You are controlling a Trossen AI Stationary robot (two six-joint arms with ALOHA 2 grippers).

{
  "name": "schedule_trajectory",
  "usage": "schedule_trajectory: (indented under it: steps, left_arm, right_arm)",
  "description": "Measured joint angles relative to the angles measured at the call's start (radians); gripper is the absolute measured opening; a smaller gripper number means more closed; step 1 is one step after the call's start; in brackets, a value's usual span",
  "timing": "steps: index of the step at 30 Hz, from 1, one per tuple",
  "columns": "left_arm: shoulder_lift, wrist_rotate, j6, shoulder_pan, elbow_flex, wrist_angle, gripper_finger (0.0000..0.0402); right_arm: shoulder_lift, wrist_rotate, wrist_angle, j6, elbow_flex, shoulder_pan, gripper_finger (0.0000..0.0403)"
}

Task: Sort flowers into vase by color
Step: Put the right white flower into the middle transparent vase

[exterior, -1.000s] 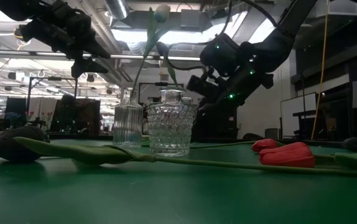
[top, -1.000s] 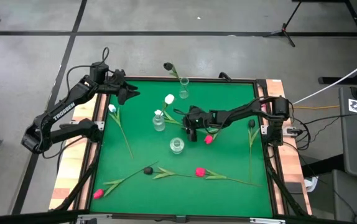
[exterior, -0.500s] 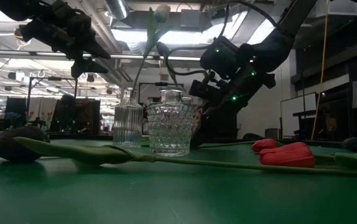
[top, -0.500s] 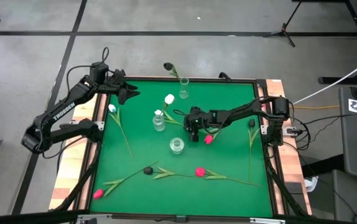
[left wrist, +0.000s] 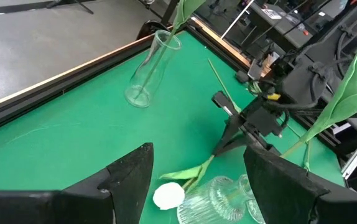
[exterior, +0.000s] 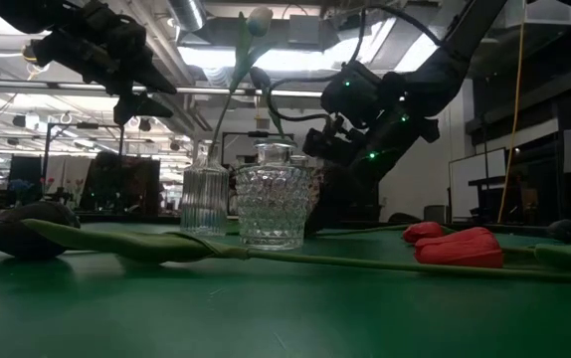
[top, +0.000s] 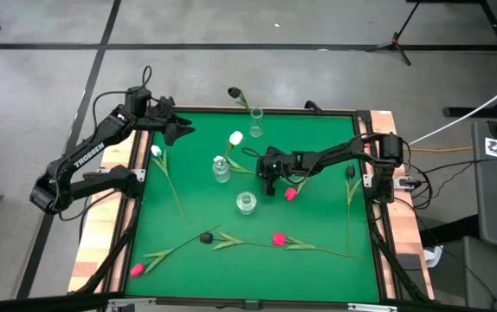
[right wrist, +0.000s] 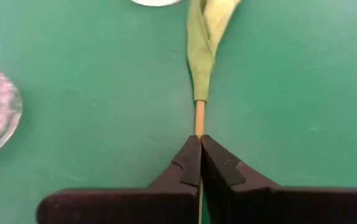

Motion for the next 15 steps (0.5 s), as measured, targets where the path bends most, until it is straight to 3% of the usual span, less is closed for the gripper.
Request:
schedule_trajectory:
  steps: [15]
  left_arm:
    - [0.000,0.000,-0.003,0.000,0.000,0.000,0.0249]
  right_arm:
    - [-0.136,-0.001,0.117,0.014,-0.001,-0.086,0.0001]
